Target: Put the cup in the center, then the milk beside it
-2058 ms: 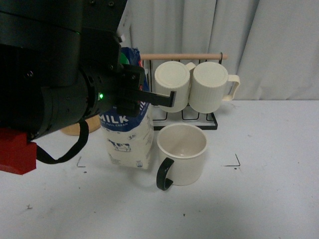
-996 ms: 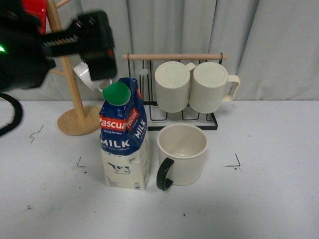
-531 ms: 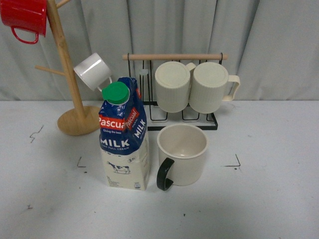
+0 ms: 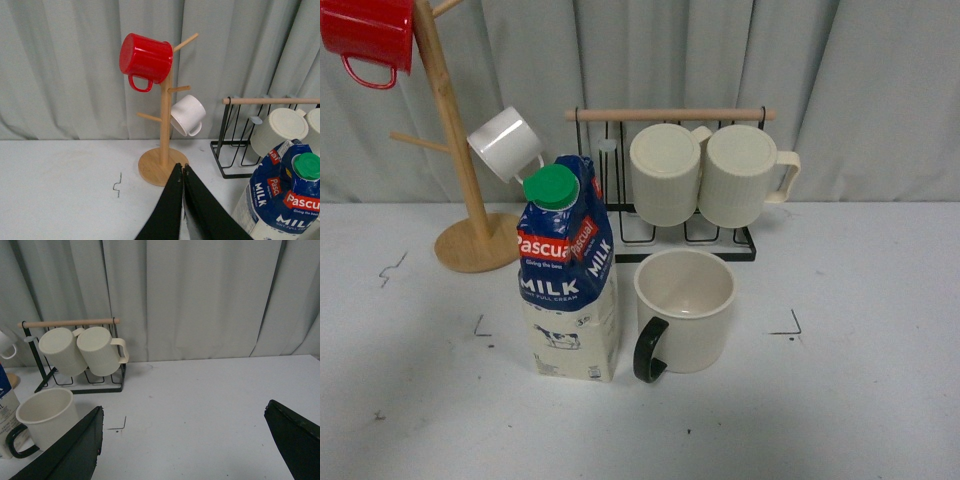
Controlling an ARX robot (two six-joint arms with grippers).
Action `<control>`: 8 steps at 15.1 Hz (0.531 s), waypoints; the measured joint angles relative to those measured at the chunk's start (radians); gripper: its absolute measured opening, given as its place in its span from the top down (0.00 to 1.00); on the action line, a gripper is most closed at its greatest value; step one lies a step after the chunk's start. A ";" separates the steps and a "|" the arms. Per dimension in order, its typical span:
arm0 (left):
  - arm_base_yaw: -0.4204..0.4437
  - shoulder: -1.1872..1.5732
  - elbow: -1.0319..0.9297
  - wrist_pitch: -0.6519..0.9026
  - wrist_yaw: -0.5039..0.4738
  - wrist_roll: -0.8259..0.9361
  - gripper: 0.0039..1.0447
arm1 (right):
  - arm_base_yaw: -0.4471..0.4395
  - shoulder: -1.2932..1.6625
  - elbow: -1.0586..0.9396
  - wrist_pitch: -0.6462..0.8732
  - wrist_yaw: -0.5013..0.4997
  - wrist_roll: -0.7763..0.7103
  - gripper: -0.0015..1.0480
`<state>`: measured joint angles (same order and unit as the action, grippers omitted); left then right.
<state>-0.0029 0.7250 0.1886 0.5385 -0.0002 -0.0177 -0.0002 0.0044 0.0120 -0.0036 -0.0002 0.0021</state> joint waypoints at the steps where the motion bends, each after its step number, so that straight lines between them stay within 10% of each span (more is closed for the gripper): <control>1: 0.000 -0.005 -0.003 0.000 0.000 -0.001 0.99 | 0.000 0.000 0.000 0.000 0.000 0.000 0.06; 8: 0.000 -0.118 -0.081 -0.046 0.000 0.002 0.99 | 0.000 0.000 0.000 0.000 0.000 0.000 0.06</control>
<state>-0.0029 0.6067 0.1078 0.4923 -0.0006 -0.0158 -0.0002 0.0044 0.0120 -0.0032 0.0002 0.0021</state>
